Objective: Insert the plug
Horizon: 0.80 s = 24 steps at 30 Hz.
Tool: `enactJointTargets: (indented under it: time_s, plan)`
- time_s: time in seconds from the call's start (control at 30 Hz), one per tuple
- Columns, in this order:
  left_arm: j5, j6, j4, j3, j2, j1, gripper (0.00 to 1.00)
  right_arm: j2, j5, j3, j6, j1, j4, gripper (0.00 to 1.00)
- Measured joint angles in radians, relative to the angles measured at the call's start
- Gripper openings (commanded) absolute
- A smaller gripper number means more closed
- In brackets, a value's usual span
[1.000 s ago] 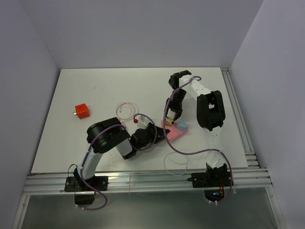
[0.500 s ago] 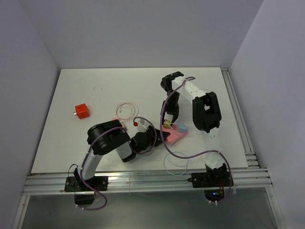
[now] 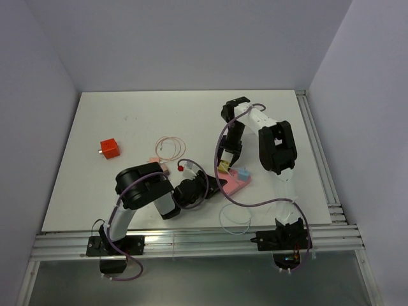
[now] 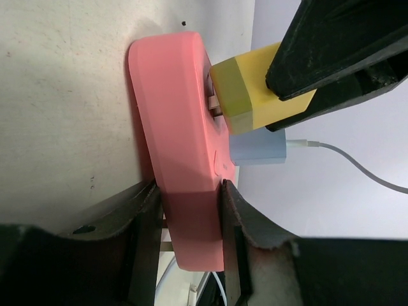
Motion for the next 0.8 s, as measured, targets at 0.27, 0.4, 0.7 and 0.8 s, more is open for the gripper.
enactJointTargets:
  time_s: [0.27,0.4,0.7,0.8]
  plan:
    - [-0.012,-0.010,-0.020,-0.031,-0.029,-0.043,0.00,-0.109,0.010,-0.181,0.023,0.031,0.096,0.00]
    - [0.002,-0.011,-0.032,-0.039,-0.043,-0.060,0.00,-0.215,0.103,-0.328,0.062,0.102,0.214,0.00]
    - [0.014,-0.016,-0.026,-0.039,-0.032,-0.057,0.00,-0.241,0.183,-0.358,0.075,0.142,0.258,0.00]
    - [0.015,-0.016,-0.029,-0.039,-0.034,-0.057,0.00,-0.243,0.180,-0.376,0.076,0.142,0.282,0.00]
